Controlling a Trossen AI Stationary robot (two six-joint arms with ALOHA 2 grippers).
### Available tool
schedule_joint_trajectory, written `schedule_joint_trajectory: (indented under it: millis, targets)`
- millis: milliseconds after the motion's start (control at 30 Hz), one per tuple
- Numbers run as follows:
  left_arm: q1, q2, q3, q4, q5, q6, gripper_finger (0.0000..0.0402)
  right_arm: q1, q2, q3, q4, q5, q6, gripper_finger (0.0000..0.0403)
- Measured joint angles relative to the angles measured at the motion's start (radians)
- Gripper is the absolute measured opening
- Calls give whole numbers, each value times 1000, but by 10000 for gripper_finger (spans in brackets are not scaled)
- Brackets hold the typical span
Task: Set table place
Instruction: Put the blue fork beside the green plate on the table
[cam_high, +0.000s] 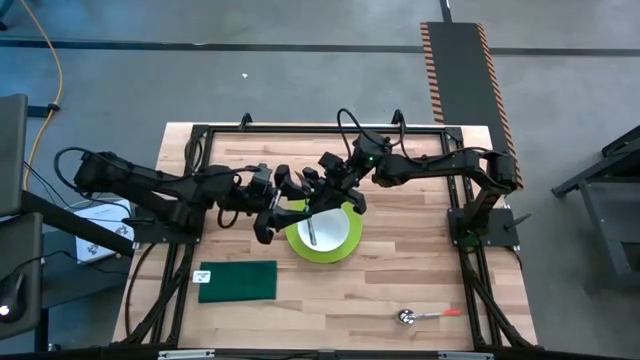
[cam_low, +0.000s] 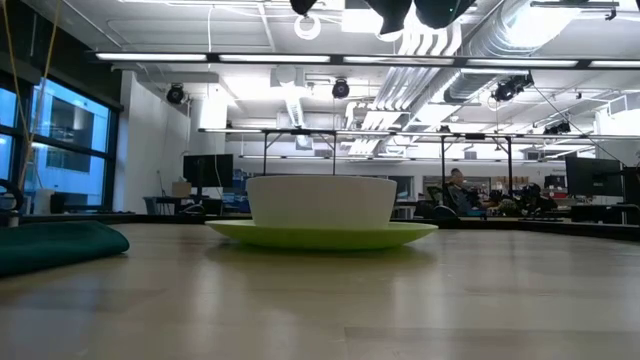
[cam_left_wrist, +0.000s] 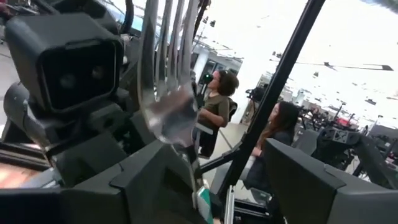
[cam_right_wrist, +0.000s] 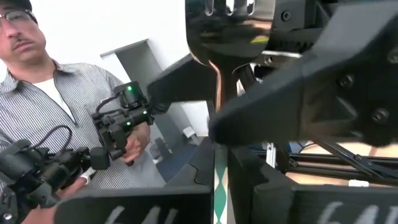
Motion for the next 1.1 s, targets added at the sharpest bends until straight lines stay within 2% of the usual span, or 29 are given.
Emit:
schedule_joint_trajectory:
  millis: [200, 533, 933, 1100]
  targets:
    - [1, -7, 0, 0, -2, 33, 178, 0, 0, 0, 0, -2, -5, 0]
    - [1, -7, 0, -12, 5, 79, 17, 1, -1, 0, 1, -13, -11, 0]
    - [0, -8, 0, -21, 11, 76, 7, 0, -1, -1, 2, -18, -16, 0]
    - [0, -8, 0, -23, 10, 75, 3, -1, -1, -1, 1, -14, 5, 20]
